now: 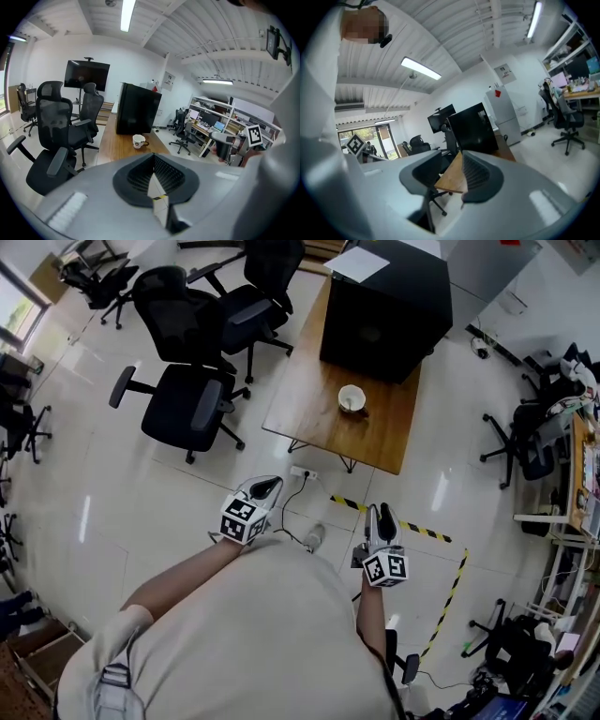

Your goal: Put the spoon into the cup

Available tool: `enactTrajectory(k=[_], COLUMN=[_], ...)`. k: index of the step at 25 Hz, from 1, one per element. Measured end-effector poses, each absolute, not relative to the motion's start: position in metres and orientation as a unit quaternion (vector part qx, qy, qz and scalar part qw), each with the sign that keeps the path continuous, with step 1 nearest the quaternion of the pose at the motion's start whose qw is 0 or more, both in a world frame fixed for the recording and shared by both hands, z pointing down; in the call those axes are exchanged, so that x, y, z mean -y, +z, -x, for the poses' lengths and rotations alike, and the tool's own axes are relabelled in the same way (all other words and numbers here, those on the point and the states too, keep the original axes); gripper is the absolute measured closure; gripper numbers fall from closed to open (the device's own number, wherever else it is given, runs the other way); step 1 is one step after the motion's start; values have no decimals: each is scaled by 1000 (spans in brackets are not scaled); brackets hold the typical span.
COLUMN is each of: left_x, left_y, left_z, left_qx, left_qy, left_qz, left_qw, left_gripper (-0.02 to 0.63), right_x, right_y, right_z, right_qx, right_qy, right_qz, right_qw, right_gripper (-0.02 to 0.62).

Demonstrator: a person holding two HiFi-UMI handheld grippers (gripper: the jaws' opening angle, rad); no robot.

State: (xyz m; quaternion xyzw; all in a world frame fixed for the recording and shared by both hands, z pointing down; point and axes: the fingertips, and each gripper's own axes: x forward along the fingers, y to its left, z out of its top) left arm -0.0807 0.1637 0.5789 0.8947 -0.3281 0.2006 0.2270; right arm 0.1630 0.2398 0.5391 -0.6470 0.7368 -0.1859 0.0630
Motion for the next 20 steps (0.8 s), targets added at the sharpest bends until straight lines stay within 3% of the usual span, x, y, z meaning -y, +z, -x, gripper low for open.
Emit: enactTrajectory(k=[7,9,11,20], left_x=[-160,-160,-158,-151], left_y=[581,581,580,582], left_z=[67,64,61,47], left_qx=[330,329,330,326], left_qy=[210,212,213,222], left_qz=[-891,-891,-891,-890], left_qw=[231,229,228,228], left_gripper=[606,606,606,606], right_x=[-235,-235,-233,-225], right_y=[555,557,557,565], right_z=[-173,-176,-177,-184], right_qx=[-740,-741,-744,-752], right_qy=[-188,-190,-188,-184], right_qz=[645,644,641,633], right_qw=[28,18,11,-10], right_gripper=[492,564,592,592])
